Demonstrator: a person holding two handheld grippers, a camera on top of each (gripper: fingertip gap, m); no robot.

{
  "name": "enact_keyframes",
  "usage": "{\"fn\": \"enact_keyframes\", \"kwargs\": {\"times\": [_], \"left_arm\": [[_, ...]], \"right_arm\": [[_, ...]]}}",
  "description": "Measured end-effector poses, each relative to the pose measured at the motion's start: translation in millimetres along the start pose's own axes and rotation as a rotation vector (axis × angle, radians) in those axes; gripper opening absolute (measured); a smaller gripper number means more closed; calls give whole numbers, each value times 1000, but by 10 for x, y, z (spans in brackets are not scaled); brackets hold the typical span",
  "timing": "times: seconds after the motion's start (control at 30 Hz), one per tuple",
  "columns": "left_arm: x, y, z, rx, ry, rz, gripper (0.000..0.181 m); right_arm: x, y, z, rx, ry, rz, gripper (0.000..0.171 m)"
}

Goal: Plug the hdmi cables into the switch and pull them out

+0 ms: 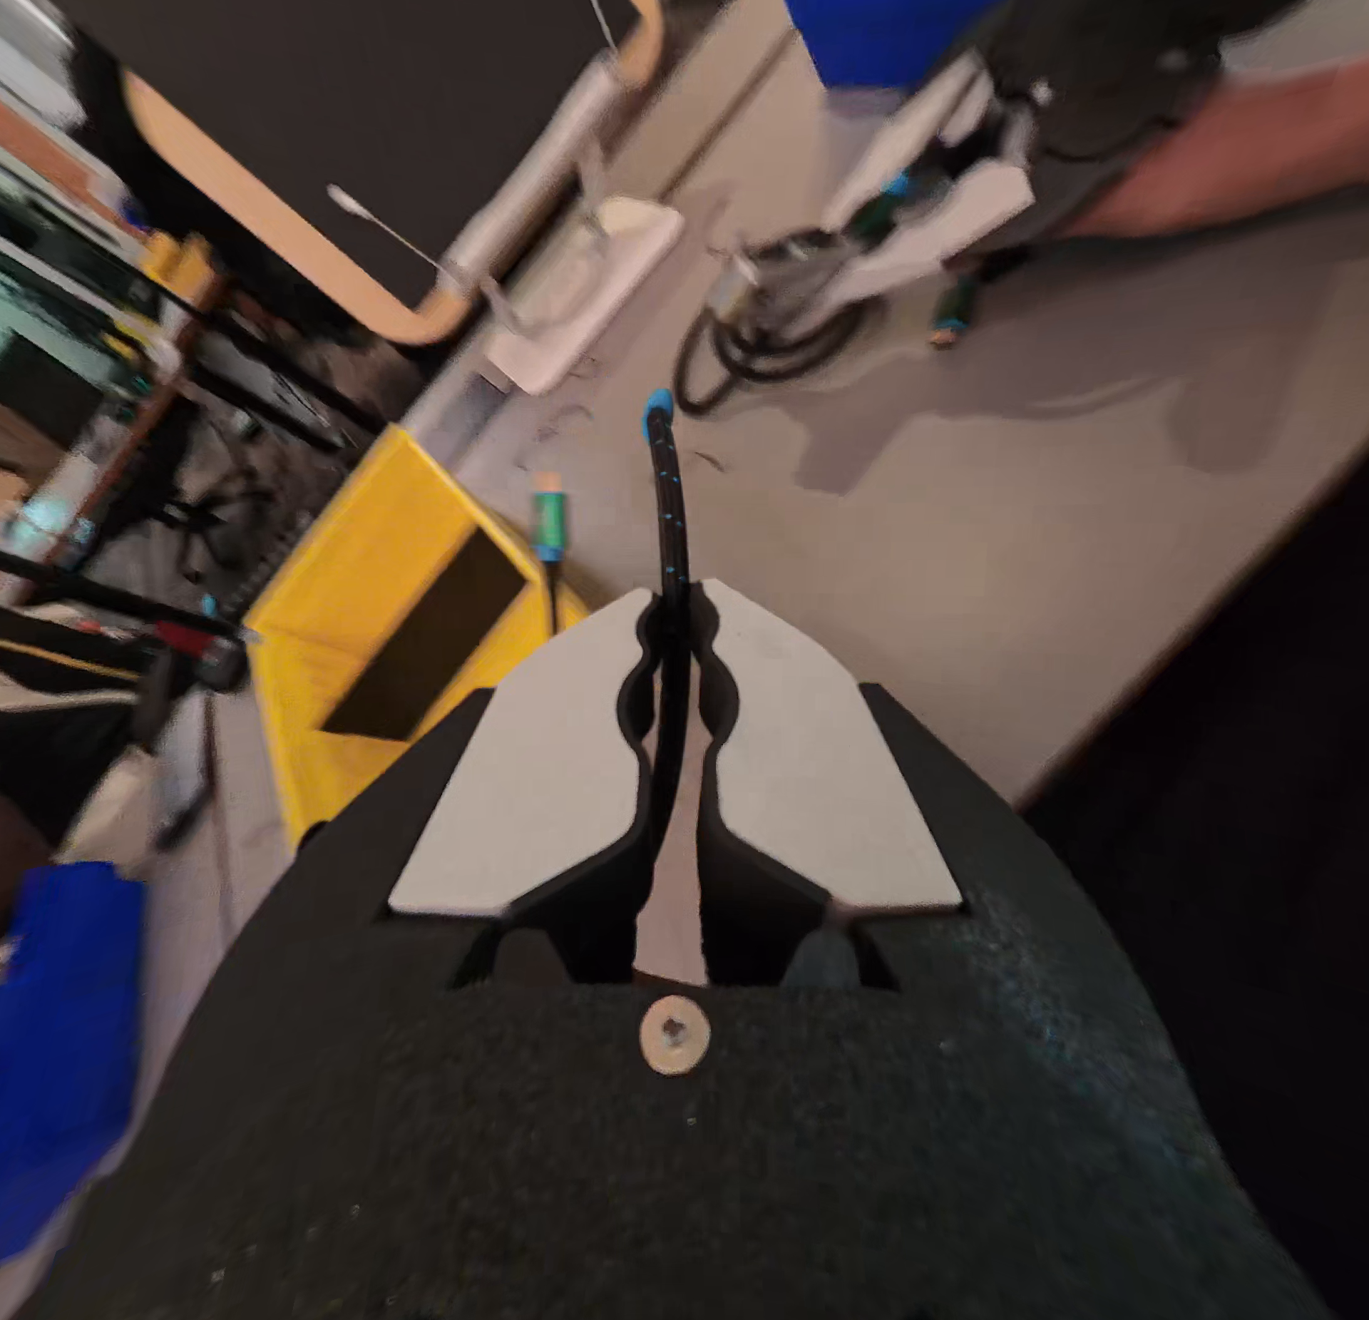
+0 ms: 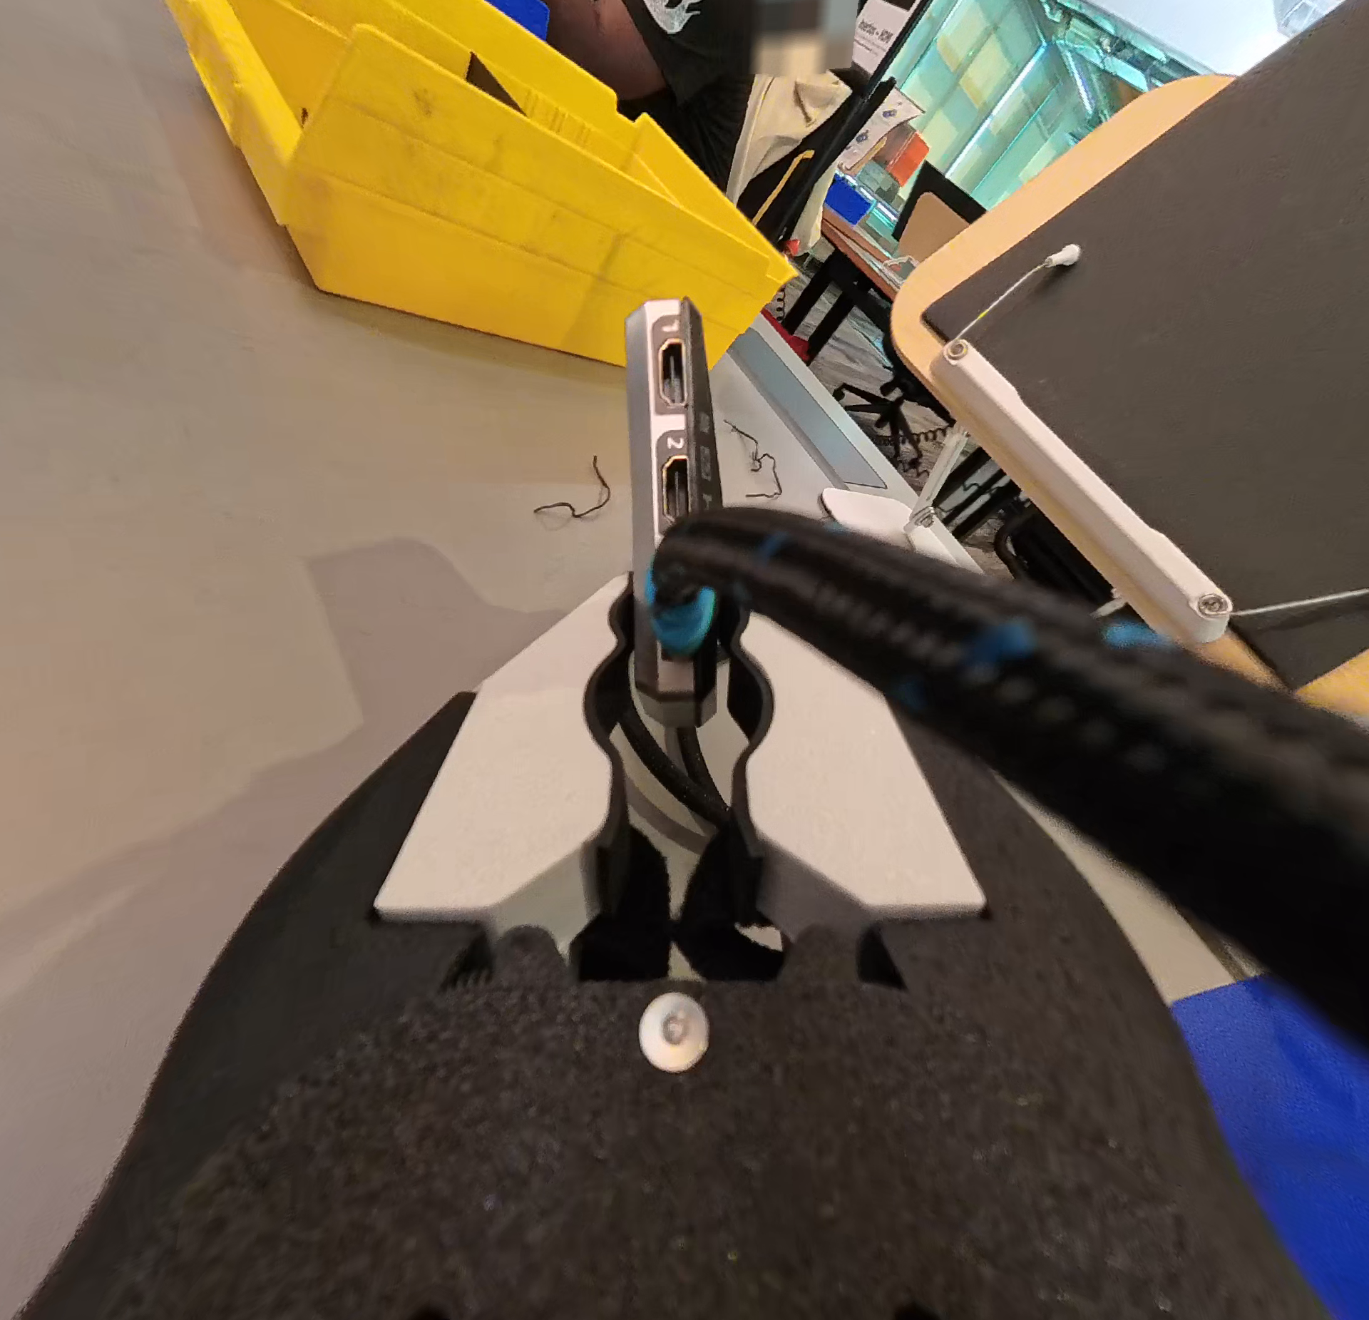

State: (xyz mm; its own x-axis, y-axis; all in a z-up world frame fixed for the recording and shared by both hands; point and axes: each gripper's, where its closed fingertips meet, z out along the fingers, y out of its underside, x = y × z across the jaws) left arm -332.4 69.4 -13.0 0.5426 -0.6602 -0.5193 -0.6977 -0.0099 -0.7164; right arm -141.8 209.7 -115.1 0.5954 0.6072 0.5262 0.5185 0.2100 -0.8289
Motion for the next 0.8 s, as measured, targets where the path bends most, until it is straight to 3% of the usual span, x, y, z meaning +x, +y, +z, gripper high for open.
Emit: {"fn": "enact_keyframes", "kwargs": {"times": [0.17, 0.33, 0.43, 0.5, 0.57, 0.7, 0.8], "left_arm": [[1033, 383, 492, -169, 87, -50, 6], [1389, 366, 681, -170, 182, -162, 8], [1554, 170, 629, -67, 399, -273, 30], [1459, -31, 531, 62, 521, -368, 35], [1165, -64, 546, 138, 523, -391, 38], [468, 540, 973, -35, 269, -150, 45], [325, 852, 1194, -131, 273, -66, 46]], "right_arm": [[20, 1, -5, 6, -3, 29, 18], [14, -2, -5, 7, -4, 25, 19], [16, -4, -6, 9, -6, 28, 19], [18, -4, -6, 11, -6, 33, 19], [19, -2, -4, 12, -8, 36, 19], [9, -3, 2, 13, -13, 34, 19], [2, -3, 4, 13, -15, 32, 19]]}}
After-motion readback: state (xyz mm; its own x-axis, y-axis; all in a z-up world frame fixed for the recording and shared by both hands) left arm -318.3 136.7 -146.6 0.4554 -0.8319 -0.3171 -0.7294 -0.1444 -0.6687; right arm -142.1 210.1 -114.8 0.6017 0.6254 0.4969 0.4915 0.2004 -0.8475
